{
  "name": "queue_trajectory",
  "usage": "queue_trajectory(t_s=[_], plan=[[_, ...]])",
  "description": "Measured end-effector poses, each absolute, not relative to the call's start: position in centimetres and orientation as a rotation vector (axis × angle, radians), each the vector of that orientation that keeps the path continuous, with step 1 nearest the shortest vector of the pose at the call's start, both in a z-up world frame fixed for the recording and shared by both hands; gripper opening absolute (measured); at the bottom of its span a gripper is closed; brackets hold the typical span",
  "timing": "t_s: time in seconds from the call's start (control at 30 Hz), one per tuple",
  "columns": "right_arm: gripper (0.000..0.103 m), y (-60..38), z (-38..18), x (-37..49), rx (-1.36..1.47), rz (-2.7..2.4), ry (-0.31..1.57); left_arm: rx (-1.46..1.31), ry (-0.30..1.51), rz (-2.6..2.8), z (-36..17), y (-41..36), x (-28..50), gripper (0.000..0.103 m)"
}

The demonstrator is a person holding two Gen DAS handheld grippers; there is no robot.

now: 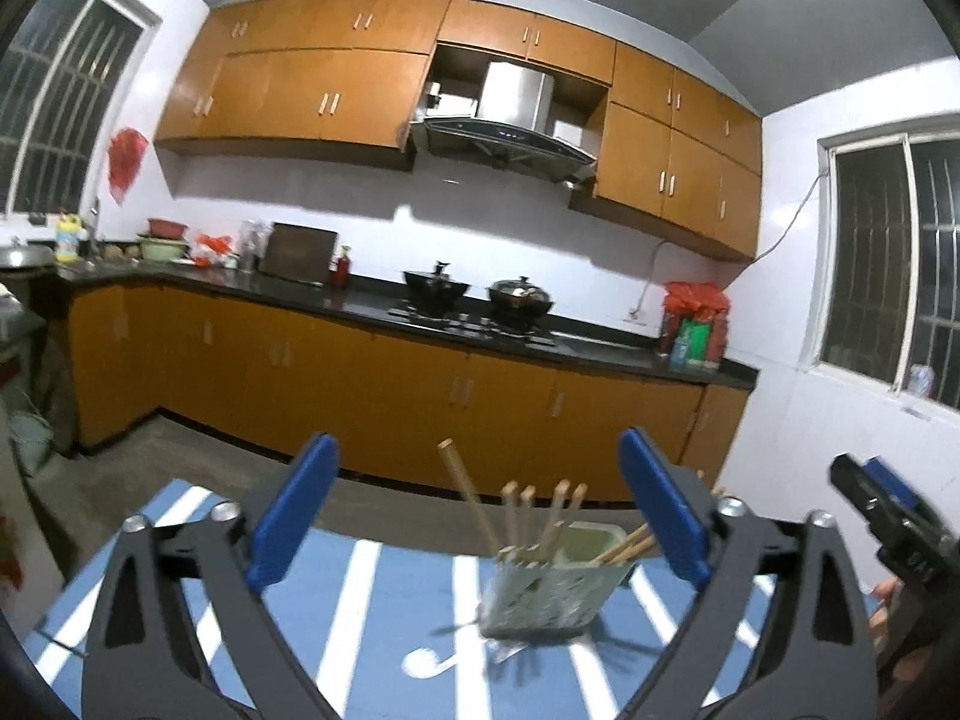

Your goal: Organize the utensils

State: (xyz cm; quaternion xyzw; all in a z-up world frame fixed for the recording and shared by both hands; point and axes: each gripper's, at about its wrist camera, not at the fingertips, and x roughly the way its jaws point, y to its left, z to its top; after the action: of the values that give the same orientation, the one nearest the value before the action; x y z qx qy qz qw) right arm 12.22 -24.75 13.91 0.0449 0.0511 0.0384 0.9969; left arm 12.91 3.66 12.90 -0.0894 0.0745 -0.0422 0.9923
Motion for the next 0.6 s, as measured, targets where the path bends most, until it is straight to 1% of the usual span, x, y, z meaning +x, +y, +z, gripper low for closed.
queue_trajectory(t_s=[0.07, 0.33, 0.47, 0.6], plan=[[0.099, -24.6, 13.0, 11.1, 0.078, 0.05, 0.11, -0.159, 0.158, -0.064, 12.1, 3.7, 12.0, 0.101], [0.099, -23.4, 8.9, 8.0, 0.004, -0.017, 0.12, -0.068, 0.214, -0.023, 7.9, 2.9, 8.7, 0.101], [0.099, -22.8, 6.8, 7.3, -0.022, 0.016, 0.195, -0.018, 0.279, -0.034, 5.7, 2.0, 7.8, 0.101], [0.099, -22.7, 5.0, 6.8, 0.004, 0.03, 0.272, -0.01, 0.302, -0.032, 4.0, 1.3, 7.1, 0.101]])
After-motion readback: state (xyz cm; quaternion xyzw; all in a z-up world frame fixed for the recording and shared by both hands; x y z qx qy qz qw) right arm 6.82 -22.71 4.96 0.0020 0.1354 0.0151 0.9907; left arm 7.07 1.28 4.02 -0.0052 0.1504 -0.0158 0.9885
